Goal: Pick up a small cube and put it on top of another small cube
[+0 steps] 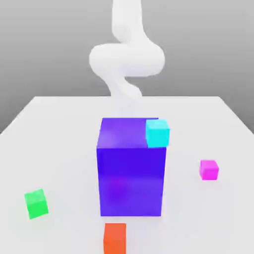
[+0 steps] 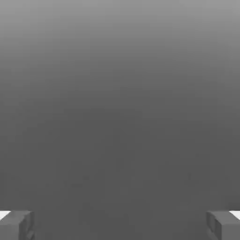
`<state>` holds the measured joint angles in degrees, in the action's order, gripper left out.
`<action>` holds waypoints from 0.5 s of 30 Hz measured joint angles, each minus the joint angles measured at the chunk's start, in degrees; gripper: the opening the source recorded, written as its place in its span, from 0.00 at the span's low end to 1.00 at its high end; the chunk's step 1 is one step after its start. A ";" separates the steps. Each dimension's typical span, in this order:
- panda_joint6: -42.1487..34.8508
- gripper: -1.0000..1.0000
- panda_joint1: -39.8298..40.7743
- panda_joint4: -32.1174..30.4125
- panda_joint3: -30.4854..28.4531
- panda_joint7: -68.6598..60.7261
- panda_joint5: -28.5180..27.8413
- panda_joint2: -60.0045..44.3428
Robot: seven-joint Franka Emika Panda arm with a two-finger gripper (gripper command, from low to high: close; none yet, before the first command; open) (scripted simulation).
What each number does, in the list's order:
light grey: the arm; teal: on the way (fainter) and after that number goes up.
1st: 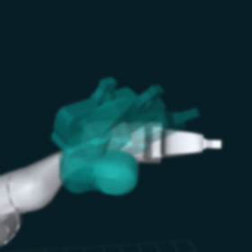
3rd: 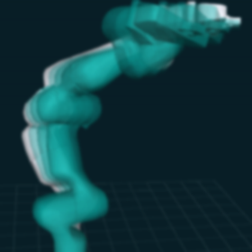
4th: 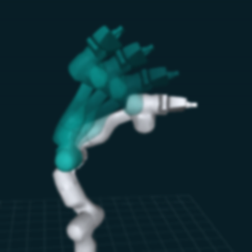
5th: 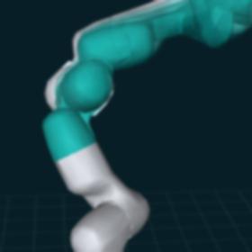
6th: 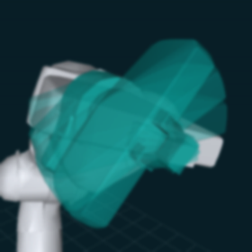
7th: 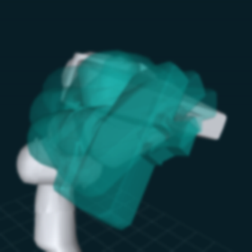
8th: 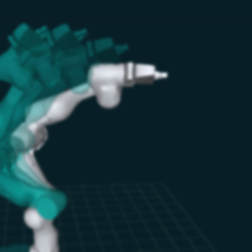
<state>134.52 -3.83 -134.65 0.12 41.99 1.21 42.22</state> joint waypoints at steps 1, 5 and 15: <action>1.18 0.50 -1.63 -1.24 0.12 -1.66 0.53 -1.56; 5.59 0.50 -7.65 -5.88 0.95 -7.85 2.46 -7.43; 16.37 0.50 -21.78 -17.22 5.14 -22.20 6.12 -21.76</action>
<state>150.90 -25.62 -151.87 5.26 19.79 7.34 20.46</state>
